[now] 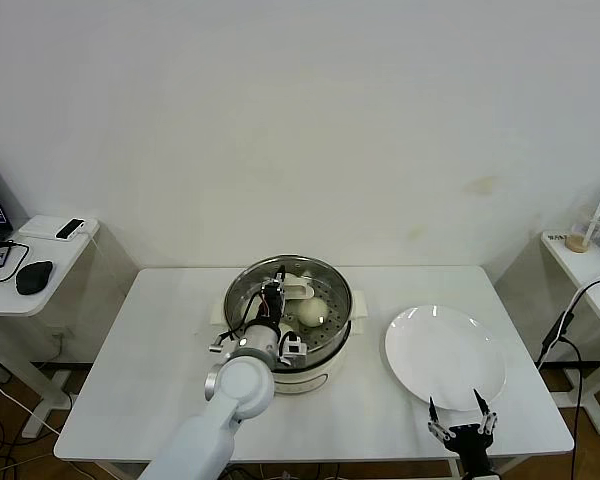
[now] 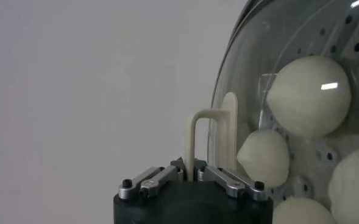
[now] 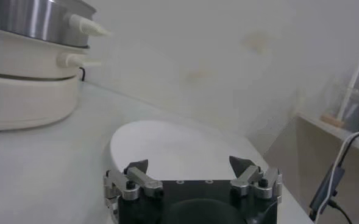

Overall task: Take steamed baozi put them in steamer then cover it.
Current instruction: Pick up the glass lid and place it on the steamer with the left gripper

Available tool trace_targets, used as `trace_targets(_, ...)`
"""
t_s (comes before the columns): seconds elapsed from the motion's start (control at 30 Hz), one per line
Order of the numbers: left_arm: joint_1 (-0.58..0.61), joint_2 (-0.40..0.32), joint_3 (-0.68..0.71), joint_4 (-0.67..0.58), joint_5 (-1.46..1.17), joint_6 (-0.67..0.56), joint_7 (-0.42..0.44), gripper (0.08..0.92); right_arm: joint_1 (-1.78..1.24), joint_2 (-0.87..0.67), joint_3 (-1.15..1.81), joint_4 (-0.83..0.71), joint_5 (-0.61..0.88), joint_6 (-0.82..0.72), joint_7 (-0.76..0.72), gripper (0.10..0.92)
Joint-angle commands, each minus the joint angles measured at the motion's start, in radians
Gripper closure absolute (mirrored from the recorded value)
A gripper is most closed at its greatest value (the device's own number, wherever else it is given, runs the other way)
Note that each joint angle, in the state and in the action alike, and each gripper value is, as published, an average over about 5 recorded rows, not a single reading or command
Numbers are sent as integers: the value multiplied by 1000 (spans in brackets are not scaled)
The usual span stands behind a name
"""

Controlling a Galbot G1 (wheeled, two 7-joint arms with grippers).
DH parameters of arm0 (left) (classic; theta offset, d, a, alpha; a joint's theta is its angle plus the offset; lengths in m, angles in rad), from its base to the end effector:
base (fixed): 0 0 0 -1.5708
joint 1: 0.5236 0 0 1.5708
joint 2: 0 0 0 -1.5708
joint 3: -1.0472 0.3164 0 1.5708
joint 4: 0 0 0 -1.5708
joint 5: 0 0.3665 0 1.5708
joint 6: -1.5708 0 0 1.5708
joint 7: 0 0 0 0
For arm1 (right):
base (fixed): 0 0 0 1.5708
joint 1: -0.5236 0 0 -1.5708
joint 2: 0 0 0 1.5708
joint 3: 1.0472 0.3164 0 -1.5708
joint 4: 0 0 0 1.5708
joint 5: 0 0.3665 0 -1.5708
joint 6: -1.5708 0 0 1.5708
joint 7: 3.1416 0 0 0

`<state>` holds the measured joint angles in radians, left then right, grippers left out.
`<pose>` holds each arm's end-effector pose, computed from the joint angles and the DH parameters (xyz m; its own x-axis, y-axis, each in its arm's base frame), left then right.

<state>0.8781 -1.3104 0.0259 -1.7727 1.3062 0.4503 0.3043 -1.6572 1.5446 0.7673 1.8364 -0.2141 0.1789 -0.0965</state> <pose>0.3495 -0.1187 -0.2274 -0.9847 0.1433 0.0989 0.1039 0.0281 0.9942 0.1565 -0.0911 -0.3752 -0.9789 0.0799 0.1881 0.0119 0.9412 -0.3376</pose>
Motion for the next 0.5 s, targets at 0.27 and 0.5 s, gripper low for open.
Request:
trace_targets(0.27, 10, -11, -3, -10, 2, -7, -5, 851, -4, 2, -3, 1, -6, 2, -2, 203)
trace_targets(0.5, 23, -8, -16, -49, -7, -11, -23, 793, -5, 2, -6, 1, -10, 2, -1, 203)
